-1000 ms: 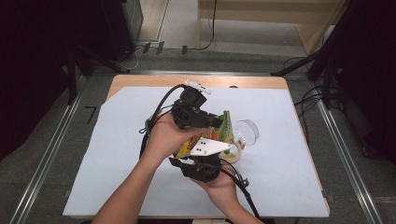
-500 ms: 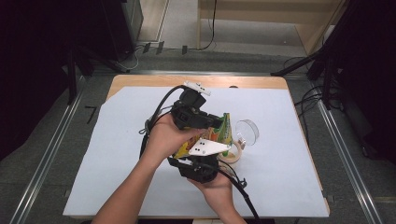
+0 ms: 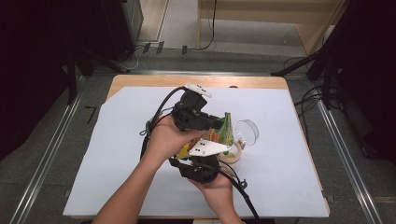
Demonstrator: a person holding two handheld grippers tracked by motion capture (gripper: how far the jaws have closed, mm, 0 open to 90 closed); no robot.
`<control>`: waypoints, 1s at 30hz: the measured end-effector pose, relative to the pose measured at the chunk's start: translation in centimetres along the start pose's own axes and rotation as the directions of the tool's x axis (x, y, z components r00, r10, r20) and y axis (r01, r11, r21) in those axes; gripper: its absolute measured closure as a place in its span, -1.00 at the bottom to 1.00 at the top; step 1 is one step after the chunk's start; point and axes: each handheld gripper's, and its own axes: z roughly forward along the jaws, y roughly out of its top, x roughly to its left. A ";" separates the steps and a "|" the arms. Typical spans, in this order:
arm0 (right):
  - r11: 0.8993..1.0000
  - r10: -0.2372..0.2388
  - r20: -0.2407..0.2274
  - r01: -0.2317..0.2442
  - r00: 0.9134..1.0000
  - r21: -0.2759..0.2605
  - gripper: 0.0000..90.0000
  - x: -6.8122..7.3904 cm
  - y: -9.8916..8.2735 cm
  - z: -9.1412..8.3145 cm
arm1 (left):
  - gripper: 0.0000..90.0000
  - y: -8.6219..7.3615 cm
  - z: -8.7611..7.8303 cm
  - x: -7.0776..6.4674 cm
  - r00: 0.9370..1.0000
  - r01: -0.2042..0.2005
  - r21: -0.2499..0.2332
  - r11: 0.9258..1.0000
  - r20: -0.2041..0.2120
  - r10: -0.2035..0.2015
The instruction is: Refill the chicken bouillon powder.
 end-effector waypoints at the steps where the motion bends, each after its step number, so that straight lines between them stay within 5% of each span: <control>1: 1.000 -0.003 0.003 0.003 1.000 -0.004 0.57 0.0 0.0 0.0 | 0.81 0.0 0.0 0.0 1.000 0.000 0.000 1.000 0.001 0.000; 30: 1.000 0.007 0.008 -0.007 1.000 0.000 0.53 0.1 0.1 0.1 | 0.81 -0.1 -0.2 0.5 1.000 0.010 -0.005 1.000 0.005 -0.010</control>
